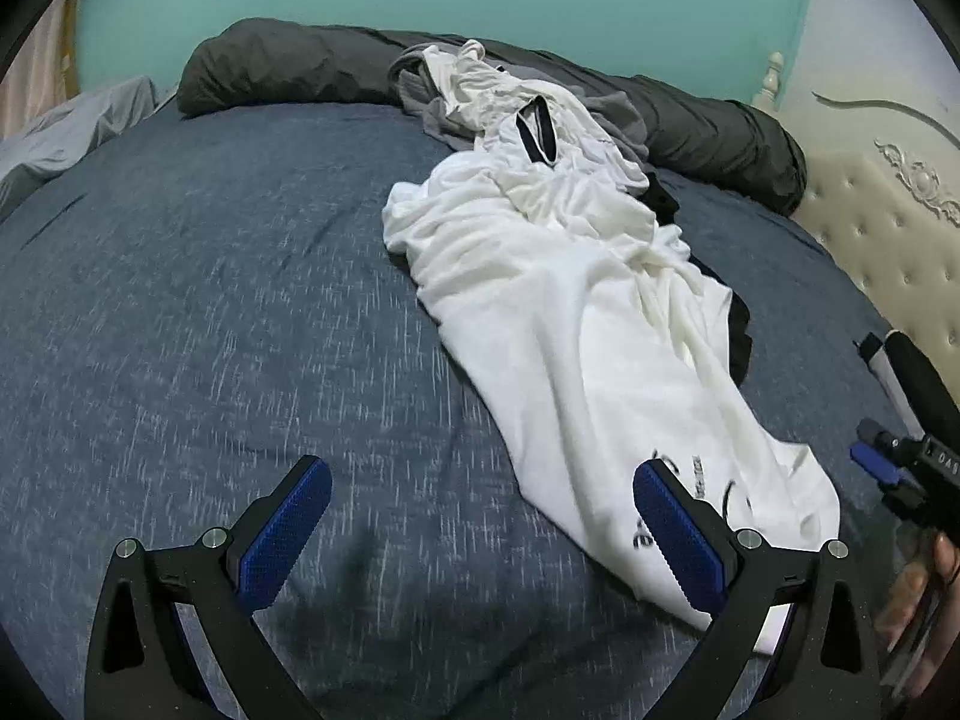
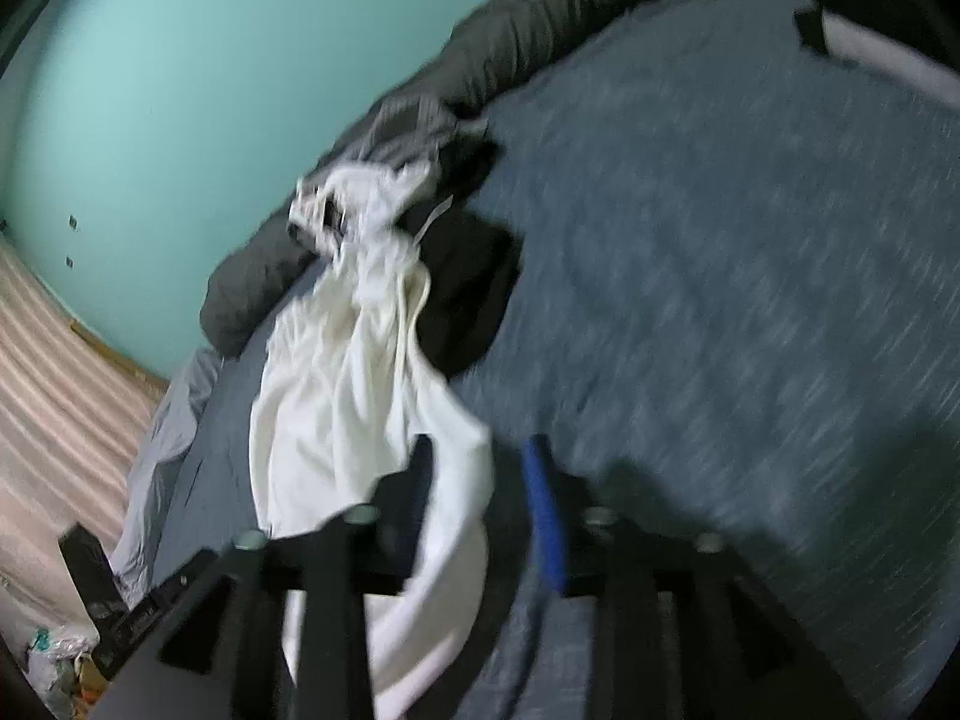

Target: Fold clothes

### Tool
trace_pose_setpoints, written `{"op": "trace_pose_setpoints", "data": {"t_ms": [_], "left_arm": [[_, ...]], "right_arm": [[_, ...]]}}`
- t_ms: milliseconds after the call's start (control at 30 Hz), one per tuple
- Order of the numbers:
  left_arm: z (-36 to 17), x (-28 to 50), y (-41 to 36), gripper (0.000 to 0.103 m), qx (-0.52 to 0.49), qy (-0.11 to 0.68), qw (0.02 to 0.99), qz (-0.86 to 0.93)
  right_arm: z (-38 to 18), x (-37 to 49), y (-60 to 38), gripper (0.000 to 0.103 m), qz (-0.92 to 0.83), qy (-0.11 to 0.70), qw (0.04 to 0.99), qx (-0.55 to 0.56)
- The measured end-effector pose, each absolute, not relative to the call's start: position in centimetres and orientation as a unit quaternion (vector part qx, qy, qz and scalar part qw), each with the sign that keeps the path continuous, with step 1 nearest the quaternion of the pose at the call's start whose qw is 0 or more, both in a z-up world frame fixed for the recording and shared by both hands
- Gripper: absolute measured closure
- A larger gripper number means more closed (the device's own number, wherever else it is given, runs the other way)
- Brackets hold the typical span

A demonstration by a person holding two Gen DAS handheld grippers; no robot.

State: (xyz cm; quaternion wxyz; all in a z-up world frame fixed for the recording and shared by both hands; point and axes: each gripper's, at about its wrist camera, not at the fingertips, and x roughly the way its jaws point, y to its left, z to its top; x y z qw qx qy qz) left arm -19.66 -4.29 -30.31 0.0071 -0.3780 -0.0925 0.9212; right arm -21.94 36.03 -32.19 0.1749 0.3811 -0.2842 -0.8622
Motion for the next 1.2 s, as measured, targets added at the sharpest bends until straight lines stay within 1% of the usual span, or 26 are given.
{"op": "trace_pose_setpoints", "data": {"t_ms": [100,133,200,367,500,667,733,800,833,867,933,967,1033,1200], "left_arm": [[-29.9,-20.6,-4.8,0.0,-0.37,-0.084,0.007,0.925],[-29.8,-20.7,-5.1,0.0,-0.369,-0.085,0.005,0.926],[-29.8,-20.9,-5.8,0.0,-0.369,-0.091,-0.001,0.925],[-29.9,-21.4,-7.5,0.0,-0.367,-0.109,-0.016,0.924],[-30.0,-21.8,-8.3,0.0,-0.366,-0.117,-0.021,0.923],[-30.6,-22.2,-8.8,0.0,-0.373,-0.125,-0.024,0.919],[-30.8,-22.3,-8.8,0.0,-0.375,-0.125,-0.023,0.918],[-31.0,-22.4,-8.9,0.0,-0.377,-0.127,-0.023,0.917],[-31.1,-22.5,-8.9,0.0,-0.378,-0.128,-0.024,0.917],[-31.1,-22.5,-9.0,0.0,-0.379,-0.128,-0.024,0.916],[-31.2,-22.5,-9.1,0.0,-0.379,-0.128,-0.027,0.916],[-31.3,-22.5,-9.3,0.0,-0.38,-0.128,-0.029,0.916],[-31.4,-22.5,-9.5,0.0,-0.38,-0.131,-0.031,0.915],[-31.5,-22.5,-9.5,0.0,-0.383,-0.125,-0.031,0.915]], "right_arm": [[-31.8,-24.3,36.4,0.061,-0.855,-0.288,0.173,0.395],[-31.8,-25.4,36.2,0.053,-0.851,-0.287,0.178,0.402],[-32.2,-28.3,35.7,0.045,-0.84,-0.283,0.183,0.425],[-32.9,-35.4,34.2,0.045,-0.83,-0.269,0.166,0.46],[-33.4,-40.1,31.9,0.044,-0.827,-0.232,0.177,0.481],[-34.7,-43.6,30.6,0.043,-0.822,-0.232,0.174,0.49],[-35.1,-44.4,29.5,0.043,-0.82,-0.207,0.18,0.502],[-35.4,-45.0,28.4,0.05,-0.821,-0.18,0.188,0.509],[-35.4,-45.0,28.0,0.061,-0.82,-0.171,0.193,0.511],[-35.5,-45.0,27.6,0.076,-0.819,-0.162,0.199,0.514],[-35.4,-45.1,26.9,0.085,-0.818,-0.146,0.207,0.517],[-35.3,-45.1,26.8,0.087,-0.819,-0.139,0.209,0.516],[-34.4,-45.3,26.9,0.089,-0.826,-0.127,0.211,0.507],[-29.1,-47.4,28.3,0.09,-0.865,-0.09,0.196,0.454]]}}
